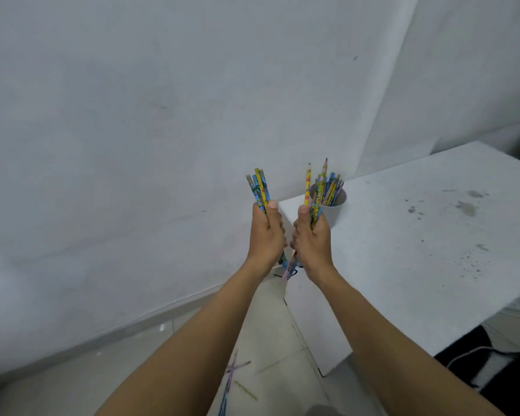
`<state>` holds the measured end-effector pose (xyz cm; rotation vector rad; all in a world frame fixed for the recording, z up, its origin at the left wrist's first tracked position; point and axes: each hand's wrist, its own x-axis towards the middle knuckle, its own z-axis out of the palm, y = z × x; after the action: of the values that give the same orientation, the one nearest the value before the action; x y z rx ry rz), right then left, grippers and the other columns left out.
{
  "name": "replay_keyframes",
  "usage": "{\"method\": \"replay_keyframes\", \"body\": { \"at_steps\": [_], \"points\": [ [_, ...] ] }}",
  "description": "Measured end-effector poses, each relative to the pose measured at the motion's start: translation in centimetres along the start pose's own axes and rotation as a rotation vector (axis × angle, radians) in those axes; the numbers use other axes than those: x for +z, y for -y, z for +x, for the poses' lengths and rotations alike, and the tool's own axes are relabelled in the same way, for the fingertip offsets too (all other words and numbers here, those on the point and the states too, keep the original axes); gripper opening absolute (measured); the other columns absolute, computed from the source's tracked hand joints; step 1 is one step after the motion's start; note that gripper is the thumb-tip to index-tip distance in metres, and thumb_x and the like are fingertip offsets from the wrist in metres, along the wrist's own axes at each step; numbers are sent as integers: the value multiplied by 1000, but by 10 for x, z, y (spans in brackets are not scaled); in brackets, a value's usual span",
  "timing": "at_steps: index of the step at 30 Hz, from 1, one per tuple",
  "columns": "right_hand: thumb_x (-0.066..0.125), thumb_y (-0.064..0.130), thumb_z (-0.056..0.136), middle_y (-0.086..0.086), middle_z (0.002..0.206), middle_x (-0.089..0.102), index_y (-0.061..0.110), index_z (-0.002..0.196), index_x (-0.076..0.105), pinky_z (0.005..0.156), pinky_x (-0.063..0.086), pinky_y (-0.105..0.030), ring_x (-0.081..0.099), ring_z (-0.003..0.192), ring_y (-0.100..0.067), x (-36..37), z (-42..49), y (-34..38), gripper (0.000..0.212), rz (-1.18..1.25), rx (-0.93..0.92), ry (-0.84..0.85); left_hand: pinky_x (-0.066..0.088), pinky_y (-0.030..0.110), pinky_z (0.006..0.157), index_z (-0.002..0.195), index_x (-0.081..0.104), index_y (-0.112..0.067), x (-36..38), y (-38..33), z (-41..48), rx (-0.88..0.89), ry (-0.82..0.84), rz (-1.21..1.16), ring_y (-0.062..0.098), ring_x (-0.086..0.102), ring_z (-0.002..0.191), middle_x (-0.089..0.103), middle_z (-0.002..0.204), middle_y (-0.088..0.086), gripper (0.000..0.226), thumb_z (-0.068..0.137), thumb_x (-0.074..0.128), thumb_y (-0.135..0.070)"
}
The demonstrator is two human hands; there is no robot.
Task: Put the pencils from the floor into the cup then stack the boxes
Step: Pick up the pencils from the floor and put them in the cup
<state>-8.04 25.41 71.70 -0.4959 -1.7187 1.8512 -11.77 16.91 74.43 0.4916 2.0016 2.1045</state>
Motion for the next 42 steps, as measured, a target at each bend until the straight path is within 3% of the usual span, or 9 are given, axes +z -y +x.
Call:
{"method": "replay_keyframes", "body": {
  "at_steps": [6,13,19,23,25,28,32,37,42],
  "points": [
    [44,48,97,12,55,37,16,88,47,40,29,-21,31,43,-4,-21,55,8,34,24,0,-124,41,37,57,90,35,-17,26,5,45,10,52,26,15,36,58,37,70,2,27,101,30,-41],
    [43,50,98,12,53,44,19,77,42,40,37,-19,41,43,-3,-49,173,6,38,-4,-82,-226,44,39,65,91,36,-21,88,14,146,57,36,90,14,40,61,39,71,-2,26,101,28,-44],
    [38,64,91,16,78,54,29,97,50,69,48,-29,54,71,-5,-80,256,-28,38,-144,-70,-315,42,36,67,103,38,-16,152,36,224,13,42,87,12,40,64,40,74,-4,31,101,27,-45],
    [39,54,97,22,73,59,15,116,51,59,44,-7,58,65,6,-91,286,-55,46,-205,-100,-395,41,33,65,103,36,-14,179,62,253,11,63,125,9,41,61,41,74,-5,28,102,27,-41],
    [38,53,97,26,76,60,16,118,50,58,43,-6,58,65,7,-93,291,-71,44,-203,-109,-387,43,33,63,99,36,-17,186,76,260,-2,77,164,8,42,59,41,73,-6,25,102,26,-41],
    [39,54,96,18,83,65,32,113,45,60,51,-14,64,72,1,-93,291,-96,28,-206,-87,-322,48,28,61,101,36,-17,191,96,266,-47,124,195,5,48,61,45,75,-6,28,101,26,-43],
    [39,52,96,2,91,65,53,103,40,69,58,-43,67,82,-17,-96,286,-125,7,-260,-11,-251,48,27,67,98,37,-20,192,122,267,-138,200,248,-3,50,63,48,75,-8,26,101,27,-43],
    [42,47,98,13,93,63,45,103,40,75,57,-44,65,86,-11,-96,288,-134,6,-327,11,-229,47,28,69,98,40,-18,188,135,269,-207,219,270,-3,51,64,50,75,-11,25,101,30,-40],
    [46,34,100,17,105,59,31,117,45,87,55,-41,62,99,-10,-94,290,-133,17,-318,-10,-276,48,33,87,119,40,-20,185,129,274,-174,208,309,12,57,92,55,100,-5,22,102,31,-32]
  ]
}}
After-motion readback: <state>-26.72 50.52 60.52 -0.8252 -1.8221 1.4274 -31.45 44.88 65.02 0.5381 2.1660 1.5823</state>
